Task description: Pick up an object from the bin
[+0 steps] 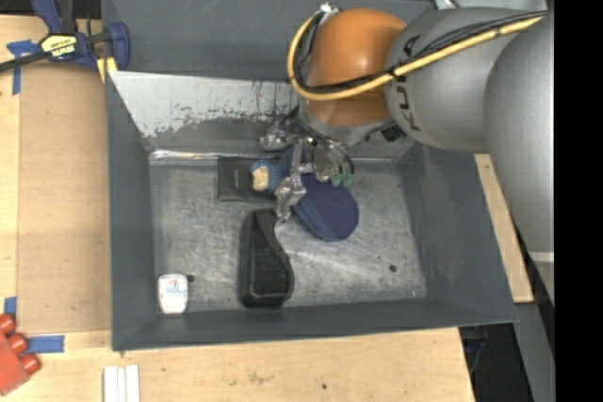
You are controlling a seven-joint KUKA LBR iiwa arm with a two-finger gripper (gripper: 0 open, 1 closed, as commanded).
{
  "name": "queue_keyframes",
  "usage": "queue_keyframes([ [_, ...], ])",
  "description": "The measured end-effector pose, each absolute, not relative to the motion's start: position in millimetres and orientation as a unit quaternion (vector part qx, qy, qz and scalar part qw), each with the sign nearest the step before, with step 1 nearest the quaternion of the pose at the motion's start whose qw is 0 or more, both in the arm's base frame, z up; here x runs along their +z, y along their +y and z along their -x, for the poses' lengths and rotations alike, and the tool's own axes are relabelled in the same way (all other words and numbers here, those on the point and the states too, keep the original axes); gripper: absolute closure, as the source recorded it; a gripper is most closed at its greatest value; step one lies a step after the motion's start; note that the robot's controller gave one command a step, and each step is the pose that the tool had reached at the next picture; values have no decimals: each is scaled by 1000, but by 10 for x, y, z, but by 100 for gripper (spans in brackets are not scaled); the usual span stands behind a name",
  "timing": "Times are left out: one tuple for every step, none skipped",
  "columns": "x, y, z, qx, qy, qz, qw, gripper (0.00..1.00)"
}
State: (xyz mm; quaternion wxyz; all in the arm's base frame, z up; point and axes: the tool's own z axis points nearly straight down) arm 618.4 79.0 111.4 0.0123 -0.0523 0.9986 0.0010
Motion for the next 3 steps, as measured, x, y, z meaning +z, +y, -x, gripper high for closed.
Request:
queue_keyframes([
  [1064,647,-6280,0,998,68,5,0],
  [1047,648,-6266,0,998,68,3,100],
  [2493,339,-6102,-1,988,155,6,100],
])
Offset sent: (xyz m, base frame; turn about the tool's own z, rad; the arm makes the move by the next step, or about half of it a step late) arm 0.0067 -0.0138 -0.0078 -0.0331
